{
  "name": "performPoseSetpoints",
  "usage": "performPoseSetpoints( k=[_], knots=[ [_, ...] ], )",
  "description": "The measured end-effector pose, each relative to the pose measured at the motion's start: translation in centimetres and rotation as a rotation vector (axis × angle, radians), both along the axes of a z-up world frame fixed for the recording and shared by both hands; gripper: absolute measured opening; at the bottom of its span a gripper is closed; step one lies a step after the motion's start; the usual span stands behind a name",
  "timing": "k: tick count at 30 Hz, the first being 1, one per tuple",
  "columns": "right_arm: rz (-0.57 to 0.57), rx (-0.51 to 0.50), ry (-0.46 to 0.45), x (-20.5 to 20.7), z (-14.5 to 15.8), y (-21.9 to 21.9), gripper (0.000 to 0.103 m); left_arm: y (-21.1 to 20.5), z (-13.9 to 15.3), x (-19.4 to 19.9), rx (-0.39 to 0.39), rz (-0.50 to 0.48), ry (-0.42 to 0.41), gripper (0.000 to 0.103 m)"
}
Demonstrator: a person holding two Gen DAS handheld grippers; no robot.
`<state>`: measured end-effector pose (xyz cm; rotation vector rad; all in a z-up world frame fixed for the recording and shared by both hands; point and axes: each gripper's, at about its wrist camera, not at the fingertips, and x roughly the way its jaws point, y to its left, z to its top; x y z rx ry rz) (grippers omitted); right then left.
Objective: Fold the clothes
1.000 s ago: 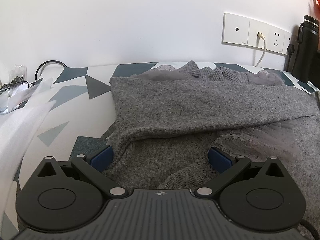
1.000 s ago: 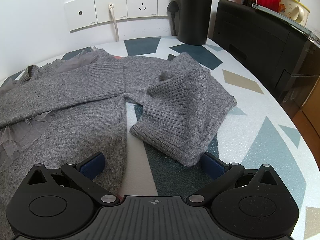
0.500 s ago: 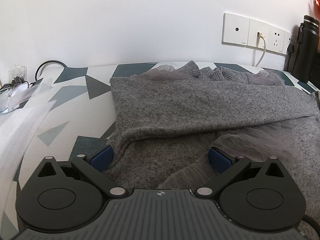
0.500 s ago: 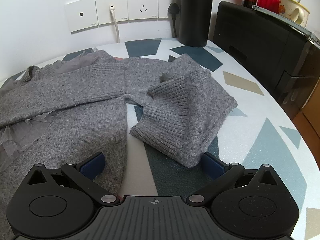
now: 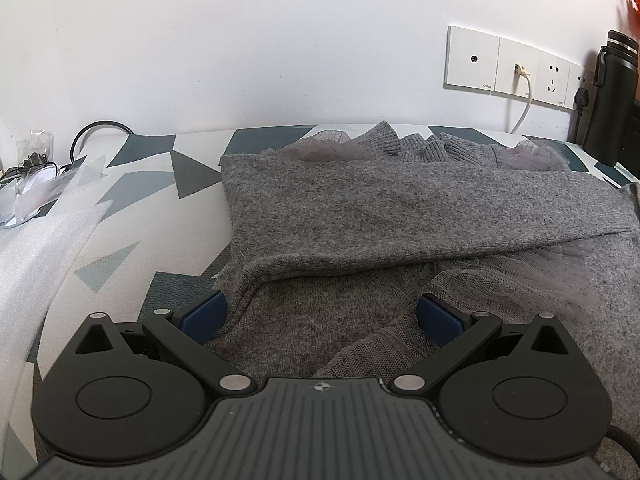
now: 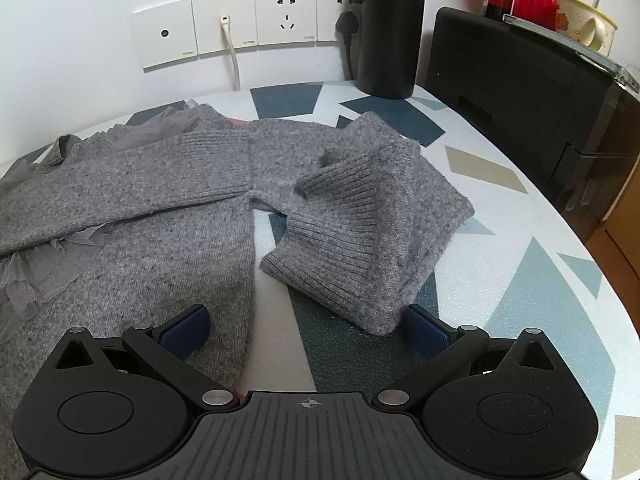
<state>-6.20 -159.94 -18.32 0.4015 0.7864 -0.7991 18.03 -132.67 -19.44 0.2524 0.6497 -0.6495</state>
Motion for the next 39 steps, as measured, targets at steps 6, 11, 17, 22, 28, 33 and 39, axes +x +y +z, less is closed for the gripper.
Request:
performPoseSetpoints(
  k=[6, 11, 17, 22, 28, 33, 39],
  knots=[
    [0.003, 0.0, 0.0, 0.0, 0.0, 0.0, 0.102, 0.0, 0.0, 0.0, -0.001, 0.001, 0.0, 0.103],
    [0.008, -0.007, -0.006, 0.0, 0.0, 0.1, 0.102, 0.0, 0.0, 0.0, -0.001, 0.001, 0.0, 0.103],
    [0.009, -0.009, -0.008, 0.0, -0.1, 0.1, 0.102, 0.0, 0.0, 0.0, 0.0, 0.001, 0.0, 0.103],
    [0.006, -0.021, -0.019, -0.2, -0.2, 0.2, 0.102, 0.0, 0.0, 0.0, 0.0, 0.001, -0.001, 0.103],
    [0.002, -0.025, -0.024, -0.2, -0.3, 0.3, 0.102, 0.0, 0.0, 0.3, -0.009, -0.009, 0.011, 0.103],
    [0.011, -0.013, -0.016, -0.2, -0.2, 0.1, 0.102, -0.1, 0.5, 1.0, 0.026, -0.048, 0.06, 0.103],
    [0.013, 0.033, -0.032, -0.5, 0.6, -0.6, 0.102, -1.0, 1.2, 2.1, 0.1, -0.08, 0.136, 0.103]
  ],
)
